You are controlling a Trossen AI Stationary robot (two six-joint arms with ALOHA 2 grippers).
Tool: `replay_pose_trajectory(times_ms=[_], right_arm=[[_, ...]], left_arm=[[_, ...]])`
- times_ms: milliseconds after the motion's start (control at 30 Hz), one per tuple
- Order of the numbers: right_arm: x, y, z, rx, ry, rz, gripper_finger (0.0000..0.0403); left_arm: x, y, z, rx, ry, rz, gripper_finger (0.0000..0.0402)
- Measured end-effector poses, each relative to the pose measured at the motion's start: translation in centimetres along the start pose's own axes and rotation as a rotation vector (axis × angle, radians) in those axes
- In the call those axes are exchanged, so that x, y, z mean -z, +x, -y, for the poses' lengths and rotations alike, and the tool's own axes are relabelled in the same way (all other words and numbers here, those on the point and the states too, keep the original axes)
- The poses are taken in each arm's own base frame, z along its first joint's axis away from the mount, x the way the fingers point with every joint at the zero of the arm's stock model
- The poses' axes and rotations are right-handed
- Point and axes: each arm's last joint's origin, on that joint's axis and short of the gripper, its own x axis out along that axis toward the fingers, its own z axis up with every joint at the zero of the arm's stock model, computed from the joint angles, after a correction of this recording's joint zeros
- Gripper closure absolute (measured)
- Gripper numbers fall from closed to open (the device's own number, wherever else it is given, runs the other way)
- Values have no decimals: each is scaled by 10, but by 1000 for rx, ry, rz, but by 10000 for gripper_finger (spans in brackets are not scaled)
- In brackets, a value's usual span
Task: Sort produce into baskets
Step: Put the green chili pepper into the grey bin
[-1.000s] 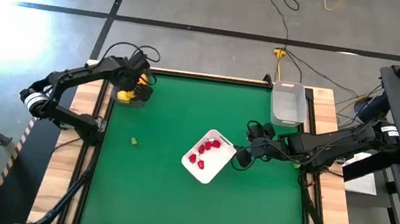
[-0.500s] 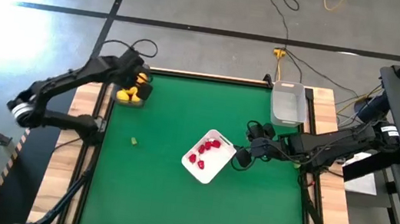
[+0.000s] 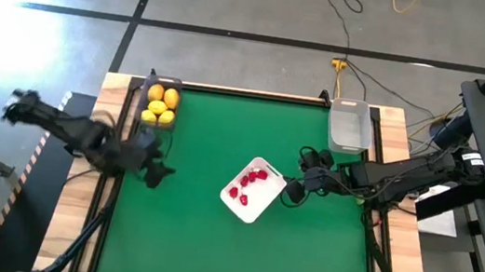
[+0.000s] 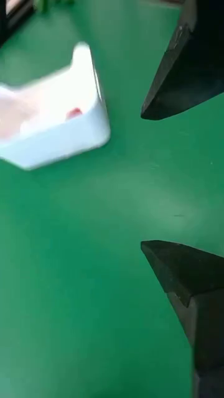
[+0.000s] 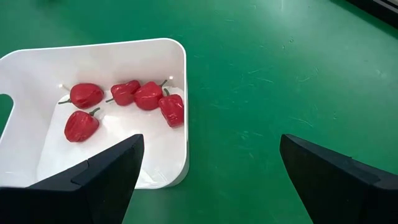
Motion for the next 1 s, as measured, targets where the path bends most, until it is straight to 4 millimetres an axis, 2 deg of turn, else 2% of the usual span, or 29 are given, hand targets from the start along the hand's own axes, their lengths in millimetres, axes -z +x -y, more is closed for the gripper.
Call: replay_pose_trajectory(times_ms=[100, 233, 467, 567, 700, 1000], right_arm=[[0, 0, 0, 0, 0, 0, 35], [0, 0, 0, 0, 0, 0, 35], [-2, 2, 2, 83, -36, 63, 35], [-5, 3, 0, 101, 32, 126, 35], [-8, 4, -4, 69, 78, 162, 35], [-11, 4, -6, 61, -32, 183, 35]], left_arm=[[30, 9, 3, -45, -74, 24, 87], [49, 23, 1, -135, -98, 35, 87], [57, 50, -4, -350, -193, -1, 87], [62, 62, -7, -444, -256, -48, 87], [69, 77, -7, -528, -246, -99, 87], [78, 100, -10, -660, -397, -79, 91]])
